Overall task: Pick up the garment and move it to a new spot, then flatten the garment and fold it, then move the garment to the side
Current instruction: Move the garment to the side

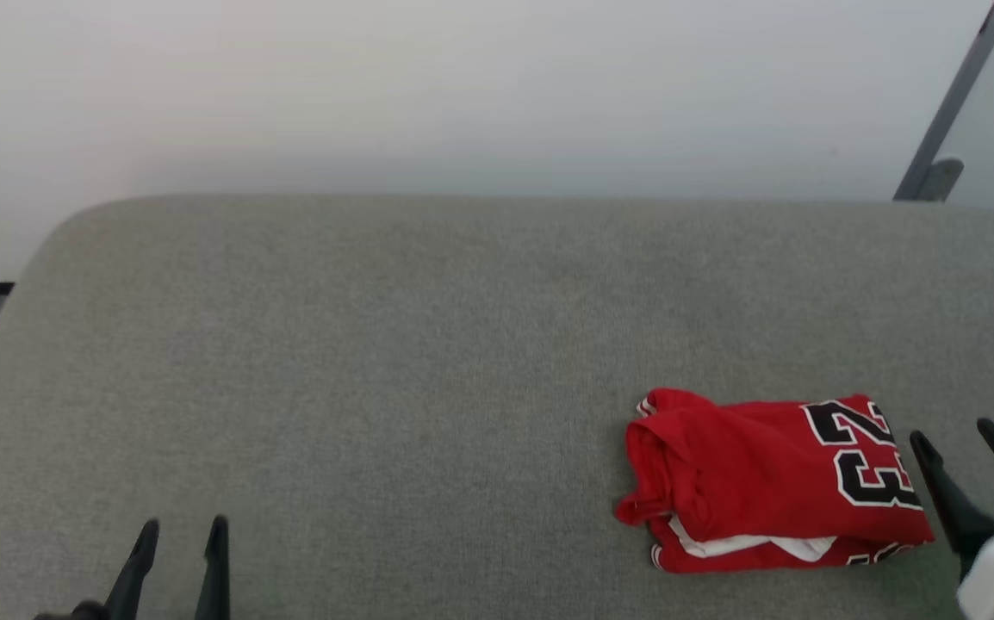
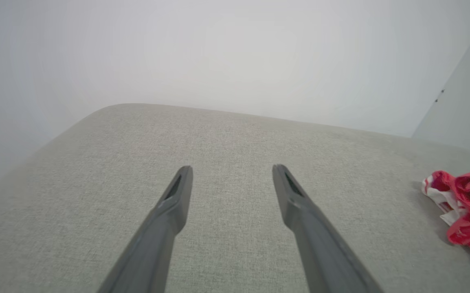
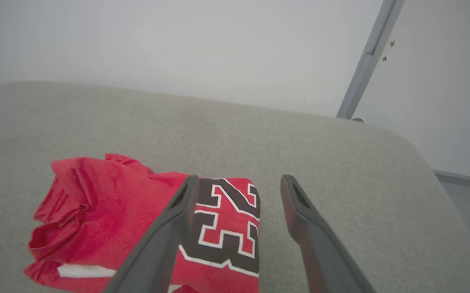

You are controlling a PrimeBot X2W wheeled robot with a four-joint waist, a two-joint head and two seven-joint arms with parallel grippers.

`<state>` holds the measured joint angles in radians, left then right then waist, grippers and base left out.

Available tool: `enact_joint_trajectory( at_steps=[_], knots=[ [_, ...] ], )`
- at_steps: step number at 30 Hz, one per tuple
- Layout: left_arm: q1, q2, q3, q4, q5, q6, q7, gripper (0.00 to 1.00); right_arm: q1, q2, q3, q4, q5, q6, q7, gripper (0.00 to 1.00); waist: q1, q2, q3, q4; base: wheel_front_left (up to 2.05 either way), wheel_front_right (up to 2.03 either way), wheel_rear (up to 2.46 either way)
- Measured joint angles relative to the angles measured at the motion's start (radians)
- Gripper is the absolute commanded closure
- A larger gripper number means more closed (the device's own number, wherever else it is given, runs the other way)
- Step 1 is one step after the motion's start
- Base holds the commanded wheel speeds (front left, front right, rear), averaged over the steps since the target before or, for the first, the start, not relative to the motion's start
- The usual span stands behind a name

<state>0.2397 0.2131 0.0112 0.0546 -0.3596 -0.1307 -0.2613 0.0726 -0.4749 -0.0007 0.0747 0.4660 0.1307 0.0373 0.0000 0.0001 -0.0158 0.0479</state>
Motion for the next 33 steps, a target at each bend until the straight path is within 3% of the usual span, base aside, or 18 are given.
enact_joint_trajectory(
  at_steps=[8,12,13,19,28,29,30,31,32,33],
  knots=[
    [-0.124,-0.012,-0.028,0.007,0.000,0.000,0.000,0.00,-0.226,-0.178,0.100,0.049,0.087,0.000,0.344,0.00,0.0000,0.0000,0.120,-0.010,0.00,0.00,0.00],
    [-0.207,-0.012,-0.053,0.016,0.000,0.000,0.000,0.00,-0.280,-0.246,0.163,0.053,0.202,0.000,0.559,0.00,0.0000,0.0000,0.191,-0.005,0.00,0.00,0.00],
    [-0.207,-0.012,-0.053,0.016,0.000,0.000,0.000,0.00,-0.280,-0.246,0.163,0.053,0.202,0.000,0.559,0.00,0.0000,0.0000,0.191,-0.005,0.00,0.00,0.00],
    [-0.279,-0.015,-0.076,0.029,-0.007,0.000,0.000,0.00,-0.297,-0.293,0.229,0.008,0.329,0.000,0.814,0.00,0.0000,-0.0001,0.281,0.017,0.00,0.00,0.00],
    [-0.349,-0.015,-0.095,0.042,-0.012,0.000,0.000,0.00,-0.306,-0.286,0.215,-0.005,0.326,0.002,0.860,0.00,0.0000,0.0000,0.377,0.052,0.00,0.00,0.00],
    [-0.353,-0.014,-0.097,0.047,-0.012,0.000,0.000,0.00,-0.307,-0.281,0.213,-0.004,0.320,0.003,0.859,0.34,0.0000,0.0000,0.384,0.052,0.00,0.00,0.00],
    [-0.358,-0.013,-0.098,0.050,-0.012,0.000,0.000,0.00,-0.308,-0.278,0.213,-0.005,0.312,0.003,0.857,0.58,0.0000,0.0000,0.391,0.052,0.00,0.00,0.00],
    [-0.362,-0.012,-0.101,0.052,-0.013,0.000,0.000,0.00,-0.309,-0.276,0.212,-0.005,0.306,0.004,0.848,0.73,0.0000,0.0000,0.396,0.051,0.00,0.00,0.00],
    [-0.365,-0.010,-0.102,0.053,-0.015,0.000,0.000,0.00,-0.311,-0.268,0.207,-0.003,0.301,0.004,0.836,1.00,0.0000,0.0000,0.400,0.048,0.00,0.00,0.00],
    [-0.369,-0.008,-0.104,0.054,-0.015,0.000,0.000,0.00,-0.314,-0.257,0.201,0.000,0.299,0.004,0.824,1.00,0.0000,0.0000,0.404,0.044,0.00,0.00,0.00]
  ],
)
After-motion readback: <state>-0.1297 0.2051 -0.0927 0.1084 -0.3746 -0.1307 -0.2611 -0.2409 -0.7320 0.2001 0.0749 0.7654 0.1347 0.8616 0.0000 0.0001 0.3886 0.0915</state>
